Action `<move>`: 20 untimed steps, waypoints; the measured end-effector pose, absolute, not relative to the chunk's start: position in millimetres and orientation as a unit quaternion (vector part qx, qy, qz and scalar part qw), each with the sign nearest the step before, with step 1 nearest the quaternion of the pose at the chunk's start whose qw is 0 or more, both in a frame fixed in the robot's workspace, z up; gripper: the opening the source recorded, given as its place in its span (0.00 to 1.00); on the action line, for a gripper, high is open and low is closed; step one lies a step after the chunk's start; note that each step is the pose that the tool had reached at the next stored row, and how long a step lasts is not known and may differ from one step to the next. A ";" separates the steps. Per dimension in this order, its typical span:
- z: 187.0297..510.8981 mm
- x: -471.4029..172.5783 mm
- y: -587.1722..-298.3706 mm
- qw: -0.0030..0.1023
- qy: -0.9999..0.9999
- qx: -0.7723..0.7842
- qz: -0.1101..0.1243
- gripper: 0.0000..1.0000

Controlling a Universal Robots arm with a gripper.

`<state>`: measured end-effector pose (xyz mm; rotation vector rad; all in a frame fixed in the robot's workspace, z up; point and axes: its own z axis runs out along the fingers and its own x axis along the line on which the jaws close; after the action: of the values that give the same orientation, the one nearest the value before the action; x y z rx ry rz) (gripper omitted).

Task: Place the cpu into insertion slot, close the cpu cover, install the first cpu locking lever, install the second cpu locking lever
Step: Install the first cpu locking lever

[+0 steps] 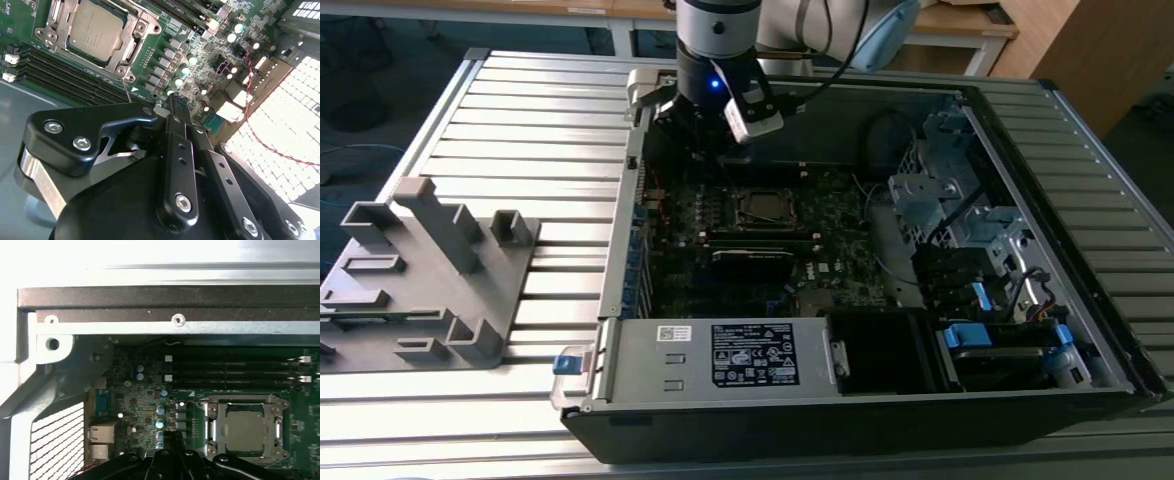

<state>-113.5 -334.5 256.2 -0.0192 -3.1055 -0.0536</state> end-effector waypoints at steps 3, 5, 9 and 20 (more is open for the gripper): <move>256.2 -113.5 -334.5 0.019 -1.000 -0.006 -0.018 0.11; 256.1 -113.4 -334.5 0.019 -0.999 -0.006 -0.028 0.11; 256.1 -113.5 -334.5 0.019 -0.999 -0.006 -0.039 0.11; 254.6 -116.5 -329.1 0.019 -0.999 -0.006 -0.045 0.11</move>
<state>-116.5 -329.1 254.6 -0.0175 -3.1009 -0.1406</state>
